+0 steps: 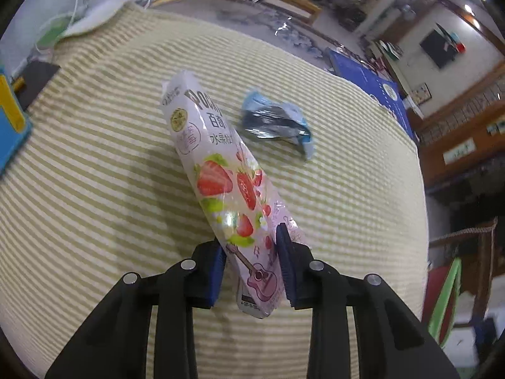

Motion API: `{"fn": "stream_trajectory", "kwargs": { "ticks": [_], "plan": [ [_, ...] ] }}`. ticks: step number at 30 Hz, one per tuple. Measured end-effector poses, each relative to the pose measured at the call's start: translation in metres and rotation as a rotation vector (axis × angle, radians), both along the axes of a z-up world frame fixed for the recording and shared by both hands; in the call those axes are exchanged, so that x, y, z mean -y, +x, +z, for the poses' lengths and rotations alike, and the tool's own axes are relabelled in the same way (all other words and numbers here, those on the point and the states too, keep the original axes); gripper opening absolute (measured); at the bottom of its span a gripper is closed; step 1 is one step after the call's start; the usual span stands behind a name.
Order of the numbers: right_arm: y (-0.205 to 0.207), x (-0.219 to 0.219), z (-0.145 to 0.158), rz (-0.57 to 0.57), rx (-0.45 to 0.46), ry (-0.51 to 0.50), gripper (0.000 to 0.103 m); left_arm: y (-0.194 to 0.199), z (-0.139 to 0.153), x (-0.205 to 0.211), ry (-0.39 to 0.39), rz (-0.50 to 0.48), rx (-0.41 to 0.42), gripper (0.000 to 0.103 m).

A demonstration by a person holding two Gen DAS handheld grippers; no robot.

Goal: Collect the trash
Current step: 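Grasp the pink Pocky box with the left tool while the right tool grasps the foil wrapper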

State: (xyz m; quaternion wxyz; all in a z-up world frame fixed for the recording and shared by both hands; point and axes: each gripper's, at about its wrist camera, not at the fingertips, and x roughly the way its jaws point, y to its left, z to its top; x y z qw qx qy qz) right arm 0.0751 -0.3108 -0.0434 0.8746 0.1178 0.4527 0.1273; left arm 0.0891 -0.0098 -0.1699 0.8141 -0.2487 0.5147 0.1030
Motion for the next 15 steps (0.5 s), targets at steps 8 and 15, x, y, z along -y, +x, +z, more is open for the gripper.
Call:
{"fn": "stream_trajectory", "kwargs": {
  "ticks": [8,15],
  "plan": [
    [0.04,-0.125,-0.025,0.221,-0.037,-0.021,0.076,-0.036,0.009,-0.044,0.064,-0.083,-0.008,0.027],
    [0.107,-0.224,-0.059,0.338,-0.087,-0.038,0.076,-0.064,0.011,-0.051,0.038,-0.134,0.01,0.027]
  ]
}}
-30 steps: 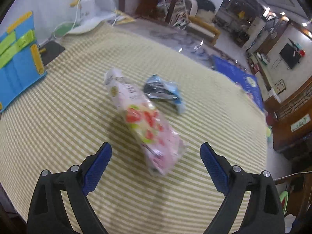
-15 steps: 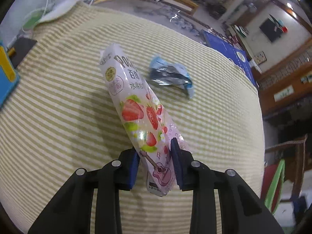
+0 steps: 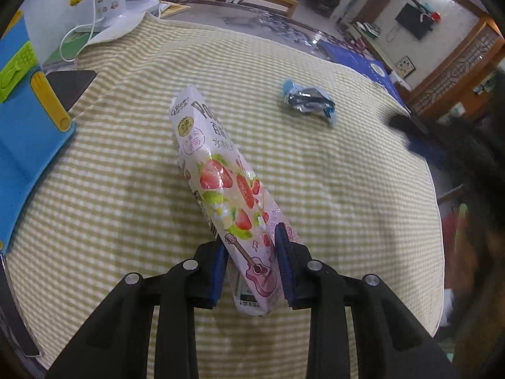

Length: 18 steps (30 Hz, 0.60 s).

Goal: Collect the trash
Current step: 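Grasp the pink Pocky box with the left tool while the right tool grasps the foil wrapper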

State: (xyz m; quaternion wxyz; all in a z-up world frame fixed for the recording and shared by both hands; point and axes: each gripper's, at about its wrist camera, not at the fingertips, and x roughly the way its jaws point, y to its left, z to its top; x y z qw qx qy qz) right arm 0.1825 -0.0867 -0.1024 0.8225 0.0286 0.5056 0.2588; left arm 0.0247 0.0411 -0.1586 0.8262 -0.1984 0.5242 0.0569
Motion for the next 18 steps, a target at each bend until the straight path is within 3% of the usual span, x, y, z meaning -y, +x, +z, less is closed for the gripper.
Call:
{"fn": "stream_trajectory", "kwargs": {
  "ticks": [4,7,9,10,11,12,13,14,18],
  "plan": [
    [0.032,-0.04,-0.023,-0.009,-0.048,-0.009,0.076,-0.004,-0.005,-0.005,-0.028,-0.026,-0.011,0.024],
    [0.05,-0.064,-0.043,0.024,-0.098,-0.088,0.076,-0.007,-0.01,-0.009,-0.041,-0.031,-0.023,0.028],
    [0.056,-0.073,-0.051,0.038,-0.112,-0.12,0.063,-0.008,-0.011,-0.012,-0.052,-0.028,-0.023,0.032],
    [0.057,-0.073,-0.052,0.036,-0.11,-0.126,0.052,-0.007,-0.011,-0.013,-0.057,-0.027,-0.022,0.038],
    [0.058,-0.072,-0.052,0.04,-0.126,-0.115,0.027,-0.006,-0.011,-0.014,-0.061,-0.026,-0.018,0.04],
    [0.058,-0.07,-0.053,0.043,-0.146,-0.1,0.017,-0.006,-0.01,-0.017,-0.063,-0.021,-0.011,0.048],
    [0.056,-0.066,-0.052,0.042,-0.159,-0.08,0.012,-0.006,-0.01,-0.02,-0.066,-0.007,-0.004,0.056],
    [0.052,-0.061,-0.047,0.04,-0.154,-0.059,0.011,-0.006,-0.01,-0.023,-0.078,0.011,0.004,0.059],
    [0.032,-0.04,-0.025,0.045,-0.106,0.003,0.009,0.001,-0.015,-0.035,-0.154,0.065,0.006,0.059]
  ]
}}
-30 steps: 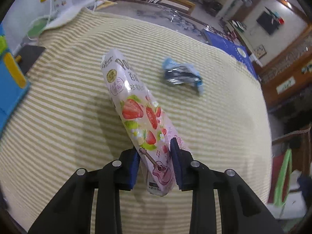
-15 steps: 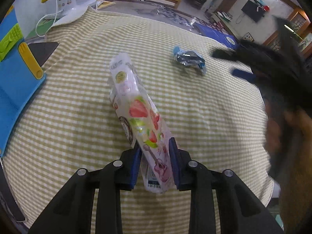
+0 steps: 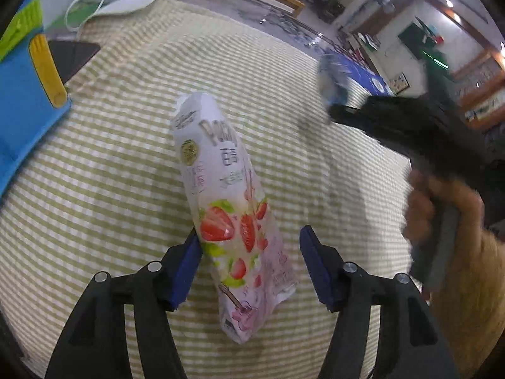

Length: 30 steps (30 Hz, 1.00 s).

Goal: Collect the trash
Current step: 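Grasp the pink Pocky box with the left tool while the right tool grasps the foil wrapper, then lift the Pocky box and foil wrapper and carry them over the bucket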

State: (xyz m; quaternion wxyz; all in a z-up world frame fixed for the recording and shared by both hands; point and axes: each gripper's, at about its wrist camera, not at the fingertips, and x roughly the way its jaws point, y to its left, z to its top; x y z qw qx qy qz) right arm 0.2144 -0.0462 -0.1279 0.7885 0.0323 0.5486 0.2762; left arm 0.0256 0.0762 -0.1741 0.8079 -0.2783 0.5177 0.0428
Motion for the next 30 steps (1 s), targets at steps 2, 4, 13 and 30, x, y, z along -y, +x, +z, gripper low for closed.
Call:
{"fn": "stream_trajectory", "kwargs": {
  "ticks": [2,4,13,30],
  "plan": [
    [-0.009,0.009,0.008,0.003,0.013,0.009,0.009,0.004,-0.004,0.0,0.01,-0.006,-0.018,0.058],
    [-0.021,0.019,0.016,0.006,0.023,0.021,0.009,0.007,-0.007,0.002,0.017,-0.011,-0.025,0.053],
    [-0.083,0.084,0.052,-0.149,0.109,0.025,0.009,0.015,0.008,0.016,0.043,-0.009,0.026,0.026],
    [-0.14,0.185,0.09,-0.331,0.248,-0.003,0.009,0.037,0.089,0.127,0.23,-0.213,0.231,0.027]
  ]
}}
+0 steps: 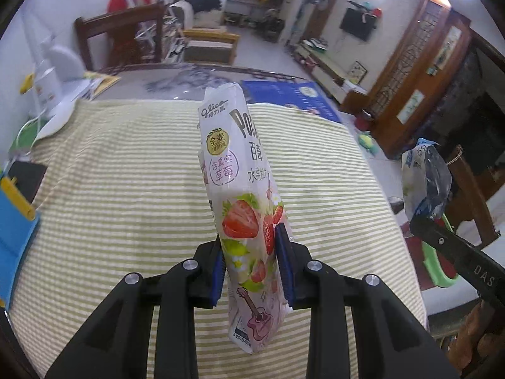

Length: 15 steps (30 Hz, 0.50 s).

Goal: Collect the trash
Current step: 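Lift the Pocky box and foil wrapper and carry them over the bucket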

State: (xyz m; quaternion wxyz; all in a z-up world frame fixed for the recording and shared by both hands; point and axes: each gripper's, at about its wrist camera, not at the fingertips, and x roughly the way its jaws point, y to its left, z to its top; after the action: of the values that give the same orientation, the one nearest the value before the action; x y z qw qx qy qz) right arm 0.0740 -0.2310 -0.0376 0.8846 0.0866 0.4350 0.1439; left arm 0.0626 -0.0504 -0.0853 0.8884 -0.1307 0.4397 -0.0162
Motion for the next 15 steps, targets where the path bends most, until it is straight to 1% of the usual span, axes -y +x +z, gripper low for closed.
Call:
{"fn": "stream_trajectory", "kwargs": {
  "ticks": [5,8,15],
  "plan": [
    [-0.007,0.033,0.003,-0.032,0.009,0.002,0.009,0.005,0.012,0.027,0.018,-0.016,0.006,0.027],
    [-0.009,0.052,0.005,-0.043,0.016,0.0,0.009,0.004,0.02,0.041,0.034,-0.012,0.024,0.027],
    [-0.003,0.074,0.009,-0.031,0.024,0.002,0.009,0.0,0.032,0.067,0.054,-0.009,0.047,0.027]
  ]
}}
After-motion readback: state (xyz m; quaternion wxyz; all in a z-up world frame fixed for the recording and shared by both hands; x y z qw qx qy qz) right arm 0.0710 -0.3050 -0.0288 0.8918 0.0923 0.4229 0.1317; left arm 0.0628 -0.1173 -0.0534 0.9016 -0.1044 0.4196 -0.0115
